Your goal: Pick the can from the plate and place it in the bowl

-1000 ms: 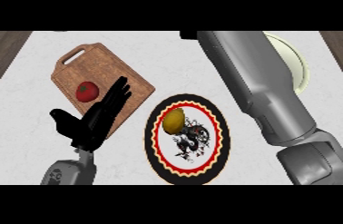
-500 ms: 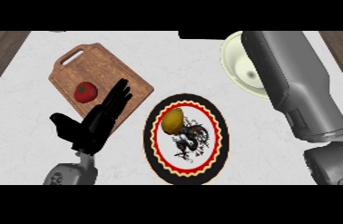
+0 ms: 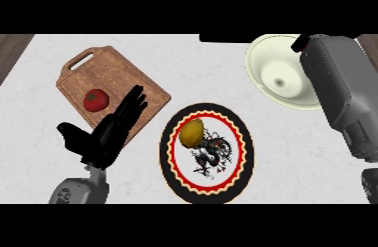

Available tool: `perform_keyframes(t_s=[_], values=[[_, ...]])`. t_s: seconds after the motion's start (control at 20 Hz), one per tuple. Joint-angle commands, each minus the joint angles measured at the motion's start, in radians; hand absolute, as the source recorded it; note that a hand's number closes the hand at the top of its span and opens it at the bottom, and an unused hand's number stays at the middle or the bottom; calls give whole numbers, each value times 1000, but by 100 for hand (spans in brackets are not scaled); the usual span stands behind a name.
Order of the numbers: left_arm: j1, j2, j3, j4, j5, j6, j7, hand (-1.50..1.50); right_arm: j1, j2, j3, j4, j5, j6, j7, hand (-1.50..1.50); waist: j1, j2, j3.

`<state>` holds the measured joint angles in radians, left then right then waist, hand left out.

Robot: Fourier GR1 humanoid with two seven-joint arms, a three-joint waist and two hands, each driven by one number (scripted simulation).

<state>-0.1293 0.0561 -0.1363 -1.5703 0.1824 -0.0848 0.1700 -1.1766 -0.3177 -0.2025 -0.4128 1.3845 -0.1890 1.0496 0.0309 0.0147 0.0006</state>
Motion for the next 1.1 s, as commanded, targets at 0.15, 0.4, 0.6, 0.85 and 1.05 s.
perform_keyframes(t_s=[0.15,0.4,0.6,0.85,1.05], values=[[-3,-5,4,35,-6,-9,-26,0,114,-55,-133,39,-95,-217,-38,-150,0,3,1],[-24,-22,-15,-5,-22,14,0,0,114,-32,-185,15,-147,-390,-142,-150,10,4,2],[4,7,18,8,0,-6,-6,0,129,13,-197,-156,-167,-653,-216,-150,-10,-6,2],[-3,14,32,20,3,-6,0,0,160,149,-162,-331,-191,-851,-320,-150,-37,-20,0],[25,21,47,7,10,3,11,0,250,307,-68,-511,-144,-900,-341,-150,-59,-34,-1]])
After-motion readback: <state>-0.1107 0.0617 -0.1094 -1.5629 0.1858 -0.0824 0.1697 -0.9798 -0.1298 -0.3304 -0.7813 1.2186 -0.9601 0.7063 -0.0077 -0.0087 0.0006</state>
